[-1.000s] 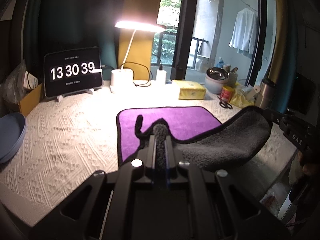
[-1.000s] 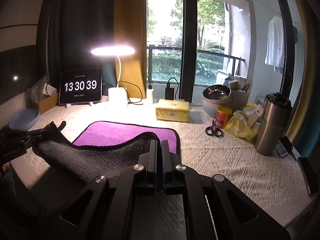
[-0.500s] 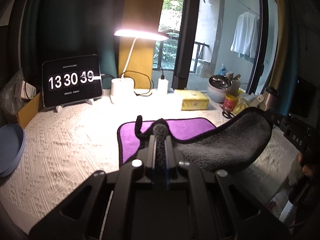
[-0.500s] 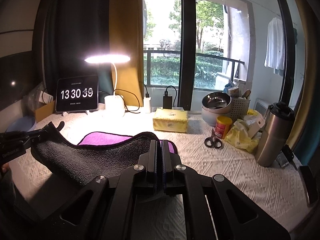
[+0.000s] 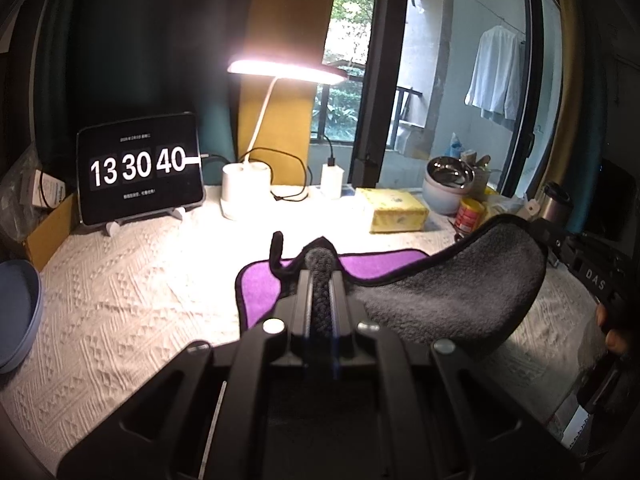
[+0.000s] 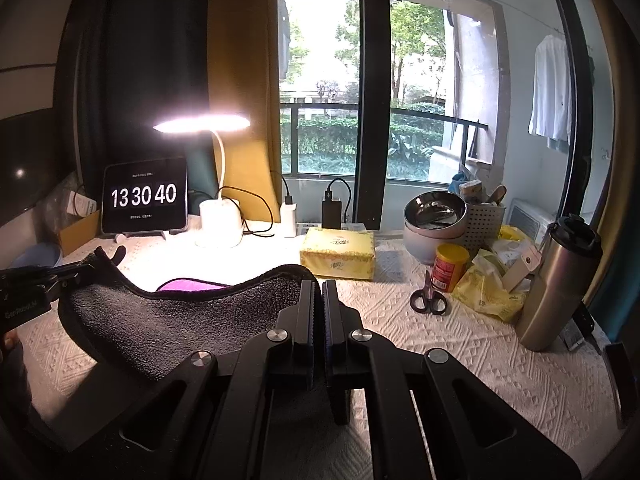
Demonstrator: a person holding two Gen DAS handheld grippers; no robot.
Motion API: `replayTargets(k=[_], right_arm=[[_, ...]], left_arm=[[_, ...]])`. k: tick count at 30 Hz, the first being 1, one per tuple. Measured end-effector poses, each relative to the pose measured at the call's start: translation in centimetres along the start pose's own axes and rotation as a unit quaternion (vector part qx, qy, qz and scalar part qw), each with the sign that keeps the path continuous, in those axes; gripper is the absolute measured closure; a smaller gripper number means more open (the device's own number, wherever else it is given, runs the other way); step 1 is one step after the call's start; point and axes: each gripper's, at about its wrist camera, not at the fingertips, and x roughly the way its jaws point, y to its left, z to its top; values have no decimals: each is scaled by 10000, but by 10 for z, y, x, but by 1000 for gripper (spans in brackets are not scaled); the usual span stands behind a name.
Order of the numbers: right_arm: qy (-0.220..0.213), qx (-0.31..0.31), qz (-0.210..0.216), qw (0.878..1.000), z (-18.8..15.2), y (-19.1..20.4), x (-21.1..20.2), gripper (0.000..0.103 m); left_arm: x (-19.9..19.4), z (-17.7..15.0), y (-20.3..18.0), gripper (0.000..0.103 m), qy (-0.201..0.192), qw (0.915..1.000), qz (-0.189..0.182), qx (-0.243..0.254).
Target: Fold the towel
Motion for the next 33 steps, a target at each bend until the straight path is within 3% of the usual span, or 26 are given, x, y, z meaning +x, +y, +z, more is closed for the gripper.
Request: replayTargets(k=[19,33], right_arm=[[-1,2,-6,10000,8,-4,22,98],[41,37,21,10000,13,-12,62,98]], left_arm=[[39,16,13,96,-77,10000,38,-11],[78,25,22,96,-28,9999,136,4]])
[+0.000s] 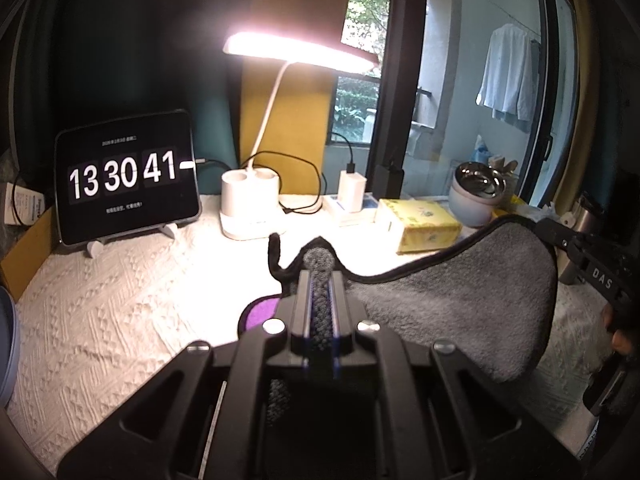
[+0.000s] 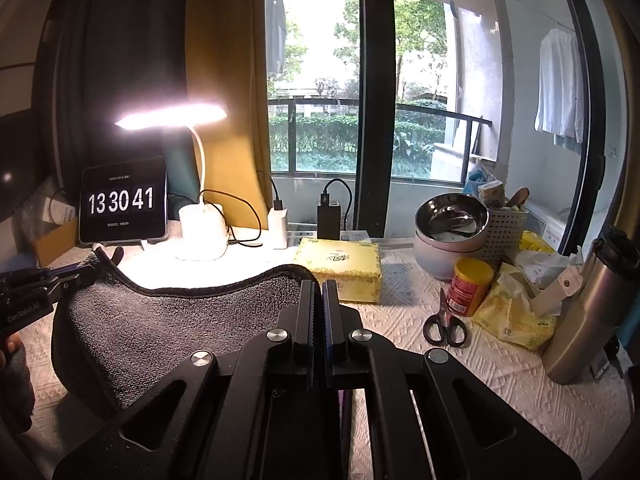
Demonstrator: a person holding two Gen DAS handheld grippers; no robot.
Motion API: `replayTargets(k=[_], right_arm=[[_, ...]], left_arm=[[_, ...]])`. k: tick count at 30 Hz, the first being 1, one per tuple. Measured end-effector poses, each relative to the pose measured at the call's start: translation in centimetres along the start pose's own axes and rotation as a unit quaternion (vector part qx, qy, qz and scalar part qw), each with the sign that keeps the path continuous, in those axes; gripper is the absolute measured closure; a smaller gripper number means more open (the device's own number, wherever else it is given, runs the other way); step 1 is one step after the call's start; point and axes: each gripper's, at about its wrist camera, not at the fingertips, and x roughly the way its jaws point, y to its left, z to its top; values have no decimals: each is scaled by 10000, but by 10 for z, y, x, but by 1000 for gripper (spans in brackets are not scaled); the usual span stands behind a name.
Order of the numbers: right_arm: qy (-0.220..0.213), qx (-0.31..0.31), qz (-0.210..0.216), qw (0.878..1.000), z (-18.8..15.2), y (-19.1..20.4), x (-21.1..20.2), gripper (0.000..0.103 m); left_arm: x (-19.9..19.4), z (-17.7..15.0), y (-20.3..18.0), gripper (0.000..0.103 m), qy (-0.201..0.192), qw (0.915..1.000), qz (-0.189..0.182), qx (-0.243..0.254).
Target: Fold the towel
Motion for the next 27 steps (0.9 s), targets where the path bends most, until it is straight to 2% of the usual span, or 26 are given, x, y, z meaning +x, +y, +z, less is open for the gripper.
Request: replayTargets(k=[13,27], right_arm=[[157,-20,-7,9999,-2,-4,36,98],[564,-80,-35,9984,-13,-2,78,98]], left_arm=[[38,0,7,96,177,9998,54,-15],[80,-9,17,96,660,9976,122,-149]])
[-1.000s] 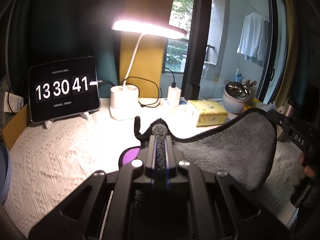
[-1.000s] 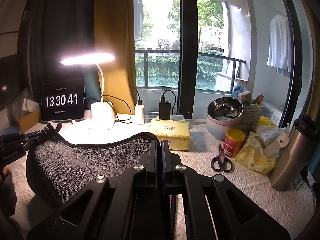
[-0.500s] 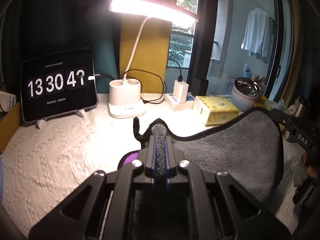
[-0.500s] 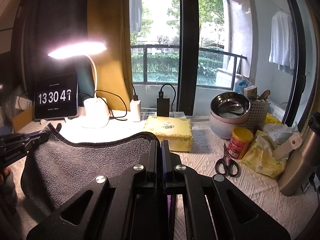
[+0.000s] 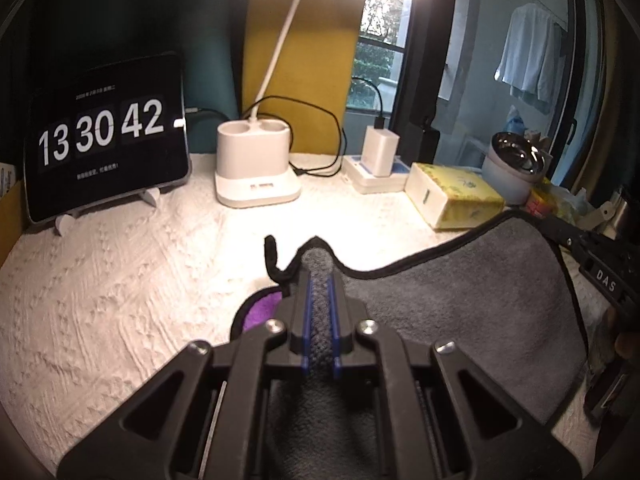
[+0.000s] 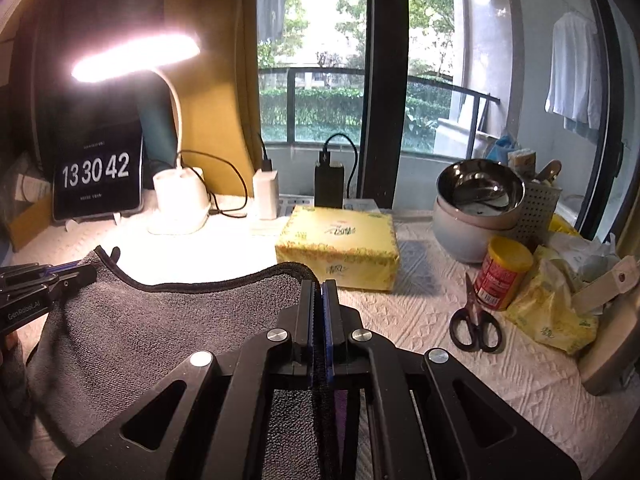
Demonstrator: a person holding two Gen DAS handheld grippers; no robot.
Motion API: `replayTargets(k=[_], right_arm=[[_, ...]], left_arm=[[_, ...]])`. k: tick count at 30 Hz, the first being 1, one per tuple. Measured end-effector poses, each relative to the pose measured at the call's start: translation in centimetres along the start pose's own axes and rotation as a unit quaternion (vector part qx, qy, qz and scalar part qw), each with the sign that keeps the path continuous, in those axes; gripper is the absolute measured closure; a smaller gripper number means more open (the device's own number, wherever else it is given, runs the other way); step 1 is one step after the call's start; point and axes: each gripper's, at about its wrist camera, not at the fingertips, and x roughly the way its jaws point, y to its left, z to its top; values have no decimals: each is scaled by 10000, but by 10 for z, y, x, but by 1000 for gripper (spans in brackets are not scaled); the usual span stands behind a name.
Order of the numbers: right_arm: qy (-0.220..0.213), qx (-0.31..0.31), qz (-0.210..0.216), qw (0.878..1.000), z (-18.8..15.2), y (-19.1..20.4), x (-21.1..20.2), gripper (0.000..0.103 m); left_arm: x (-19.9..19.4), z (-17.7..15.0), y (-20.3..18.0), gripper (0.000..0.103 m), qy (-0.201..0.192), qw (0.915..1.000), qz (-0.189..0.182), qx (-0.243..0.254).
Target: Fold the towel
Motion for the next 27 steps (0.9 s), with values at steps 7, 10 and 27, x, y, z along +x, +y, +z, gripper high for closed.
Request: replayTargets(k=[7,10,27], right_arm=[[334,-90,-138,9993,-7,2,17,98],[511,-104,-222,9984,-9,1,24,98],[972,159,-412,9943,-13,-12,39,98]], left_arm=[[19,-2,1,93,431,9990,85,-5],[27,-3,-1,90,622,9979,171,37],[23,-2,17,42,734,9957,502,-275]])
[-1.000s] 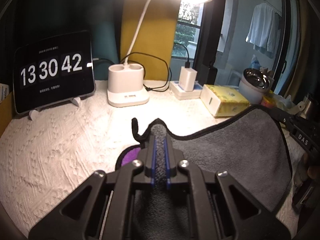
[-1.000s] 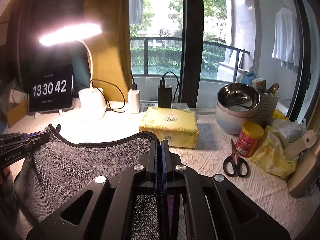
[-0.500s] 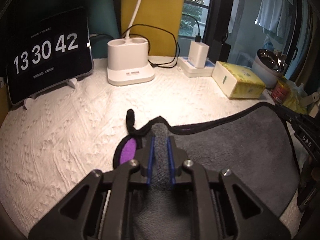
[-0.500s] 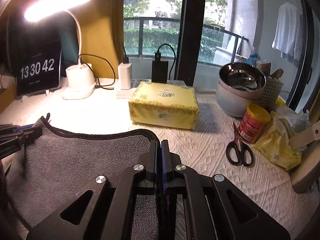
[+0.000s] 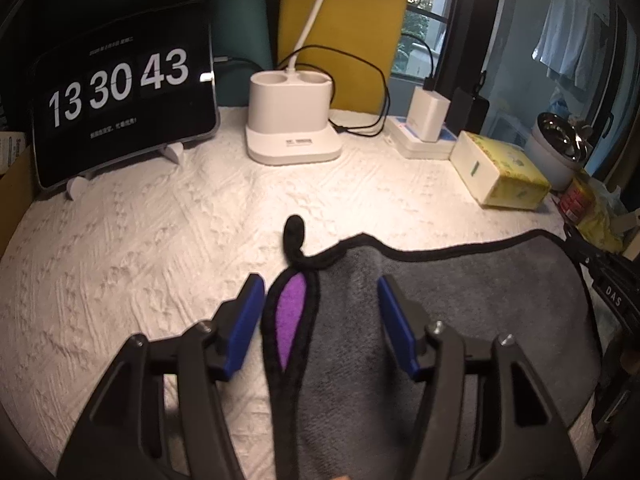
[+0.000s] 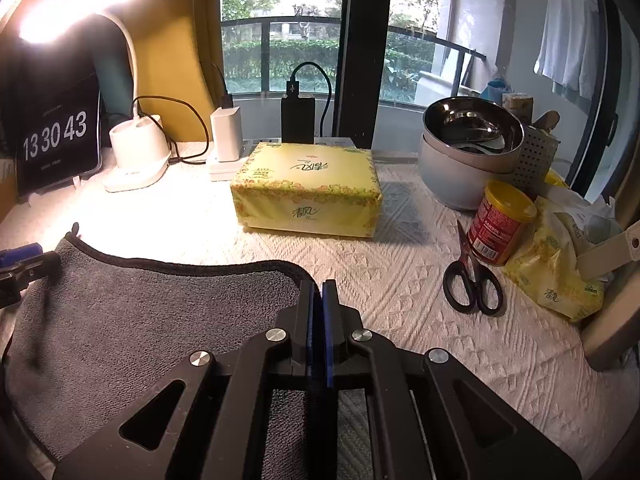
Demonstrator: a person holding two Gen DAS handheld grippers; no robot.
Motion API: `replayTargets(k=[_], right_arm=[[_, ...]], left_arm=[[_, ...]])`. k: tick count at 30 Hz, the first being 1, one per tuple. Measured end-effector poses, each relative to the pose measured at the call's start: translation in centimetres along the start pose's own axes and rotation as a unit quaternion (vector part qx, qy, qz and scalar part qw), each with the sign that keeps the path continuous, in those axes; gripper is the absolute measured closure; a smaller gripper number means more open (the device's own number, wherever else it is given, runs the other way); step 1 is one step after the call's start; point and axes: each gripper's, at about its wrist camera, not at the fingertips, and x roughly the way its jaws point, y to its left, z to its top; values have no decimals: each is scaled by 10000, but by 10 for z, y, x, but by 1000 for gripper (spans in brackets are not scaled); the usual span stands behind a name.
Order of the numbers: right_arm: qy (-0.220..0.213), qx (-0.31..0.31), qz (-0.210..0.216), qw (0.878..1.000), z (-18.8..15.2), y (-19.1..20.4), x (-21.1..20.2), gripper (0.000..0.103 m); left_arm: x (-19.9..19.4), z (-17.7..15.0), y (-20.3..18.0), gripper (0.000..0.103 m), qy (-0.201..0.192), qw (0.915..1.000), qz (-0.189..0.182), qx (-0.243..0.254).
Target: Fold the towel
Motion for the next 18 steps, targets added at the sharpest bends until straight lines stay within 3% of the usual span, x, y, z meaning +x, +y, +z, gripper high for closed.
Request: replayTargets(k=[3,7,18], right_arm=[[82,39,25,10000,-1,-1,1,95],[129,54,52,9999,-2,0,-2,79],[-20,81,134,9999,-6,4,-31,76]], left_arm=[[-4,0,0,41,-12,10000,8,-8],[-14,0,-2,37,-91,10000,-12,-1],[-47,-6,-6,36,-301,9995,-49,40]])
